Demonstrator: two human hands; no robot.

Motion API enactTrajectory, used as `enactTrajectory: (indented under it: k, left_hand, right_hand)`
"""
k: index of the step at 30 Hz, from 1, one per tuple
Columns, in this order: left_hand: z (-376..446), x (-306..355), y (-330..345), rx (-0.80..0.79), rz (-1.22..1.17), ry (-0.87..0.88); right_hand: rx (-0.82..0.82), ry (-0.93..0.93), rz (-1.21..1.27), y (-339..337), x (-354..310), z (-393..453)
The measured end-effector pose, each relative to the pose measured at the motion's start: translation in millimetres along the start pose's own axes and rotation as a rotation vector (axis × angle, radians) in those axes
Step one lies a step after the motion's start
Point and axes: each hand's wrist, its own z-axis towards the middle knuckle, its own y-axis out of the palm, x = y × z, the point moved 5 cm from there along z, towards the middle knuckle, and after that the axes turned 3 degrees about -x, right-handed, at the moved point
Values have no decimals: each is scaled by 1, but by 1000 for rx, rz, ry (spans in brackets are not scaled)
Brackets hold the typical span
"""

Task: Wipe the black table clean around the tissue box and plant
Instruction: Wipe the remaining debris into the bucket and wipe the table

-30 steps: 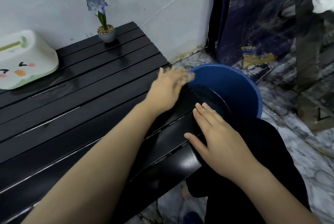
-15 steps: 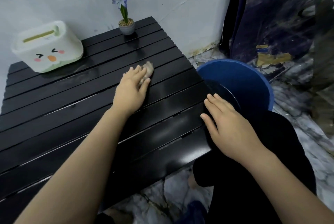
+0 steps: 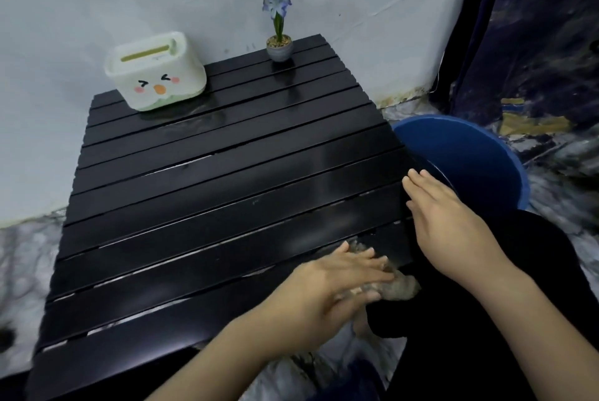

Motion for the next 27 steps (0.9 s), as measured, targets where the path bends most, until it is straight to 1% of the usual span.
enactTrajectory:
  k: [1,2,3,4,6,7,8,9,10,11,12,14,17,19,21,25,27]
  left_hand:
    - [-5,1,-5,16,-133,-32]
    - [-10,-1,-16,71,-255,-69]
    - [-15,-7,-32,171,-333,-108]
    - [-21,-16,-55,321,-351,-146]
    - [-38,-45,-107,648,-227,-238]
    - [-47,-62,-132,764,-121,-304]
    - [-54,-80,-153,828,-9,-383]
    - [-61,-98,-167,835,87,-479]
    - [-67,-115,-175,798,169,-576]
    - [-70,-128,-176,740,242,-645]
    - [-72,-134,-172,686,303,-670]
    - [-73,-130,-155,619,358,-589]
    - [-78,-97,-115,448,350,-349]
    - [-89,-71,-84,355,313,-233]
    - [-103,-49,-59,319,251,-188]
    - [-125,-21,-27,297,177,-161]
    - [-135,-15,-26,336,31,-179]
  right_hand:
    - [0,7,-13,-1,-3,1]
    - [-2,9,-25,-2,-7,2]
    - [-8,2,-32,-3,-13,4]
    - [-14,-22,-32,-2,-21,7]
    - [-17,-109,-23,1,-43,15]
    - [-16,-156,-14,4,-56,21]
    - [-20,-199,-5,8,-70,27]
    - [-30,-234,6,12,-82,32]
    - [-45,-261,18,18,-94,37]
    - [-61,-279,29,23,-103,42]
    - [-76,-289,33,28,-110,45]
    - [-88,-285,25,36,-118,47]
    - [-73,-262,17,38,-120,46]
    - [-72,-255,11,38,-121,45]
    - [-76,-241,6,38,-124,45]
    - [-94,-197,-19,38,-134,44]
    - [-98,-190,-18,39,-140,42]
